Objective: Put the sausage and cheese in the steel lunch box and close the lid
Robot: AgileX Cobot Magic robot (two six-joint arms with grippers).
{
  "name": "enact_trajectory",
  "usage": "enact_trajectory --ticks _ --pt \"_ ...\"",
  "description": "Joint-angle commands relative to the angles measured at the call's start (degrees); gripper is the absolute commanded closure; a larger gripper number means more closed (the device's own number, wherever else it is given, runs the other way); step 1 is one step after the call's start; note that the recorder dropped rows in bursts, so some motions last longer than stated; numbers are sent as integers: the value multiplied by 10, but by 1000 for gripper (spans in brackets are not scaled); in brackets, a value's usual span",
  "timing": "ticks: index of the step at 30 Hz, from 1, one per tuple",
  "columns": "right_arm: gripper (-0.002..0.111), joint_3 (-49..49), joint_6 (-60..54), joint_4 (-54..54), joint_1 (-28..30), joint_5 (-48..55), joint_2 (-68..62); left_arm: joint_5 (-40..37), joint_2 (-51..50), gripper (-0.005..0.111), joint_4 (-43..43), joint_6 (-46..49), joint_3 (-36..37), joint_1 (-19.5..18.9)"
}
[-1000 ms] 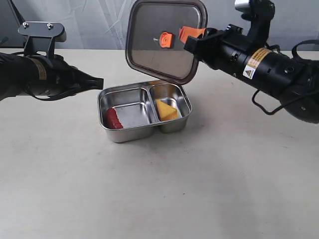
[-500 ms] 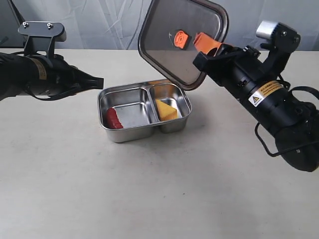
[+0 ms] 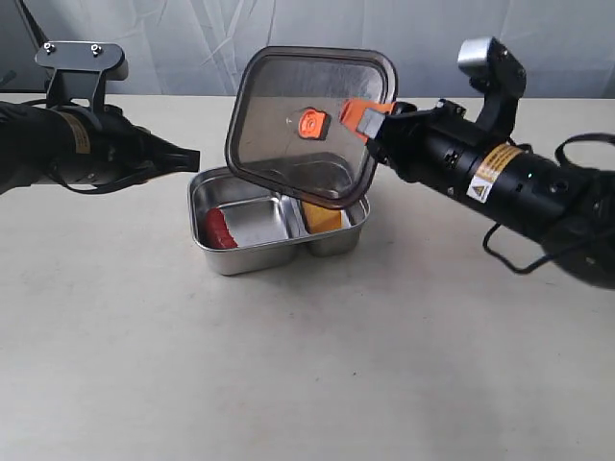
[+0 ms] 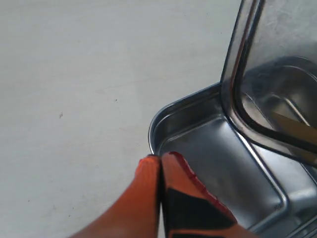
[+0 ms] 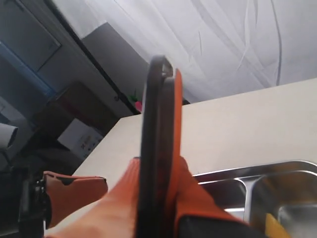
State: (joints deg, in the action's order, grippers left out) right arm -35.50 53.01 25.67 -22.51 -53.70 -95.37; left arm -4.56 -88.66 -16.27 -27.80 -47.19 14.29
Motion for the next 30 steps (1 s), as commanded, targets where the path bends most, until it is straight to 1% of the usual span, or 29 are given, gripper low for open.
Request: enact_trajectory --ticks 1,3,7,10,11,12,17,21,25,30 --pt "109 -75 191 234 84 22 7 8 5 107 10 -3 1 1" --pt "109 -118 285 341 118 22 5 21 5 107 12 -3 1 1" --pt "109 -195 444 457 167 -1 -19 23 5 107 30 -3 1 1" --pt "109 -267 563 539 195 -107 -68 -13 5 107 78 -3 1 1" --pt "109 -291 597 557 203 -146 -89 -22 5 107 78 -3 1 1" --pt "109 -313 620 573 208 -163 -111 -30 5 107 78 -3 1 1" --pt "109 -363 664 634 210 -163 -178 -35 5 107 78 0 1 1" --pt "109 -391 683 685 211 -163 -220 -88 10 107 76 33 1 2" --pt "109 -391 683 682 211 -163 -245 -153 22 107 78 33 1 2" --pt "109 -391 683 682 211 -163 -251 -166 26 107 66 38 1 2"
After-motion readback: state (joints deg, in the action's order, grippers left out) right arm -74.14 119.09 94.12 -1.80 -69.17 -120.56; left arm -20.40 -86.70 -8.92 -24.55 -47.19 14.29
